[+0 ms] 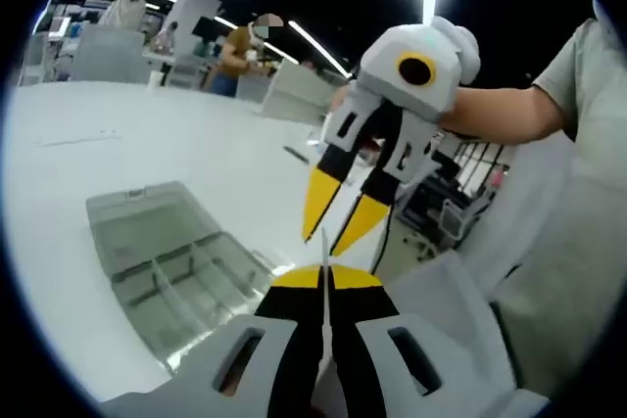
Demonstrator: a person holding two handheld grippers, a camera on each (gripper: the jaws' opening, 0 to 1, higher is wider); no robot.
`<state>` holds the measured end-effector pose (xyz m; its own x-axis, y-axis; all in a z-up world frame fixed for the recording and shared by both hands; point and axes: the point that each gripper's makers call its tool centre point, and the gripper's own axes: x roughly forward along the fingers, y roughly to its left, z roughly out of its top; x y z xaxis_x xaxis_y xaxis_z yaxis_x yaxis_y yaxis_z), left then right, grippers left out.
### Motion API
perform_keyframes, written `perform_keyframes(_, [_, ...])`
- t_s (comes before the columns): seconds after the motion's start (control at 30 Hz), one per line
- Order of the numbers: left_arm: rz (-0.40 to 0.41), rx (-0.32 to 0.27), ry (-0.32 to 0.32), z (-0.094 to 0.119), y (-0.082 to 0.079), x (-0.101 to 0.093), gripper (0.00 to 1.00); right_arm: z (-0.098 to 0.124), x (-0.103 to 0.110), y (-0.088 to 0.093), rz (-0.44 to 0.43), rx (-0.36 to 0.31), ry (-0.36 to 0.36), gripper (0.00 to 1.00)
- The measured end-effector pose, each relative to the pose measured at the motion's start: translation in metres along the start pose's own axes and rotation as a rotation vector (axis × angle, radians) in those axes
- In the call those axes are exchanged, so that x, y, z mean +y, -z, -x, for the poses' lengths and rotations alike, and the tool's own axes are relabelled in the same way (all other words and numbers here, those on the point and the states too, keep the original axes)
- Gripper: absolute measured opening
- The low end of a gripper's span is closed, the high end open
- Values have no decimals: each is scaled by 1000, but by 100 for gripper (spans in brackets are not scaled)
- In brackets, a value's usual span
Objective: Insert the divider into the dual guide fixture by aligning both edges with the guide slots and pushing it downward to the bottom, including one-sided entry, uneven engagement, binding, and posture correction.
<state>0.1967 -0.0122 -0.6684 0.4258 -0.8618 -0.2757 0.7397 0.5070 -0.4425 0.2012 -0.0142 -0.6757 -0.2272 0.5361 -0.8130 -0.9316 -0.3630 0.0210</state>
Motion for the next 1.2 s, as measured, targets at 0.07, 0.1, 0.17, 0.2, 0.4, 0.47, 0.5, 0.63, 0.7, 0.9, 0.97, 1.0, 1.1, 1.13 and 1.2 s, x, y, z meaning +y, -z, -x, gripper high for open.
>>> perform_keyframes(0.07, [-15,0,5,0,-1,-1,0,0,2,1,-2,5,-21,5])
perform_keyframes(0.1, [-23,1,5,0,-1,-1,0,0,2,1,-3,6,-24,5])
perform_keyframes(0.17, [-48,5,9,0,-2,-2,0,-1,6,0,-16,1,-55,2])
perform_keyframes(0.2, [-56,7,9,0,-2,-2,0,-1,5,0,-18,1,-55,2])
perform_keyframes(0.4, [-116,23,15,-1,-2,-3,0,-4,8,-1,-30,9,-99,1])
perform_keyframes(0.47, [-134,31,14,-2,-1,-3,0,-5,9,0,-30,18,-110,0])
perform_keyframes(0.5, [-139,34,14,-2,0,-3,0,-5,9,0,-30,18,-112,0])
perform_keyframes(0.63, [-160,50,21,-4,1,-4,0,-7,12,-2,-18,34,-139,0])
perform_keyframes(0.7, [-171,59,22,-5,2,-5,0,-9,14,-1,-7,47,-151,0])
perform_keyframes(0.9, [-190,64,30,-4,2,-8,0,-9,16,-2,-28,62,-176,0])
perform_keyframes(0.97, [-187,64,35,-3,3,-10,0,-9,16,-2,-37,66,-181,0])
perform_keyframes(1.0, [-190,66,37,-3,3,-10,0,-10,17,-2,-32,67,-184,0])
perform_keyframes(1.1, [-199,69,38,-2,4,-9,0,-11,17,-2,-46,73,-187,0])
perform_keyframes(1.13, [-202,68,41,-2,5,-9,0,-11,17,-2,-44,75,-188,0])
perform_keyframes(1.2, [-203,69,36,-1,5,-6,0,-11,16,-2,-66,77,-185,0])
